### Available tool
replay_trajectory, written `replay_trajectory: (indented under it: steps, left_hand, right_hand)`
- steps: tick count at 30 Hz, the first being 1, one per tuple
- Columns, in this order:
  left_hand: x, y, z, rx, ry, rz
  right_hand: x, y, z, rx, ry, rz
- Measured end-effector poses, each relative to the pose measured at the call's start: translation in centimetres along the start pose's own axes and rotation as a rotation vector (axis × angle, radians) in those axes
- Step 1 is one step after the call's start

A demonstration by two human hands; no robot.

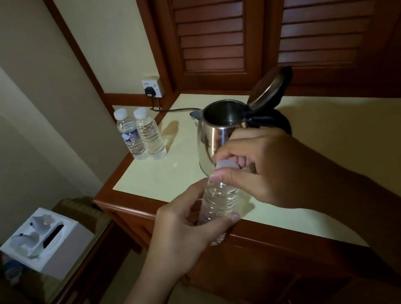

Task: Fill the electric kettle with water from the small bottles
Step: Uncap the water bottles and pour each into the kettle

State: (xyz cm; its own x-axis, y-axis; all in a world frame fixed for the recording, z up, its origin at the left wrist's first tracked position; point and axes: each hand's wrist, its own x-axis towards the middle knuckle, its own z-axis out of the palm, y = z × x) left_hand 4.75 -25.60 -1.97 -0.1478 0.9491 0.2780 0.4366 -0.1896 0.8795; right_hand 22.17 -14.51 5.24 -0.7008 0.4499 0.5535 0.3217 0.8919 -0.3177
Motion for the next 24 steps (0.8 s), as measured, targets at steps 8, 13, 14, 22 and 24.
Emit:
replay_trajectory:
  steps: [8, 13, 14, 22, 24]
  left_hand:
    - [1.9, 1.2, 1.1, -0.233, -0.293, -0.085]
    - [2.6, 1.6, 2.0, -0.243, -0.316, -0.028]
    - [2.7, 1.6, 2.1, -0.242, -0.307, -0.018]
    - [2.8, 1.8, 2.8, -0.194, -0.327, -0.012]
    - [2.7, 1.4, 2.7, -0.181, -0.311, -0.024]
  right_hand:
    - [-1.9, 0.3, -5.0, 0.088, -0.284, 0.089]
    - [-3.1, 0.0, -6.6, 0.133, -0.26, 0.146]
    - [-3.1, -0.1, -6.7, 0.128, -0.26, 0.163]
    - [-3.1, 0.1, -6.4, 0.039, -0.146, 0.268]
    - [-3.8, 0.4, -6.7, 0.09, -0.092, 0.286]
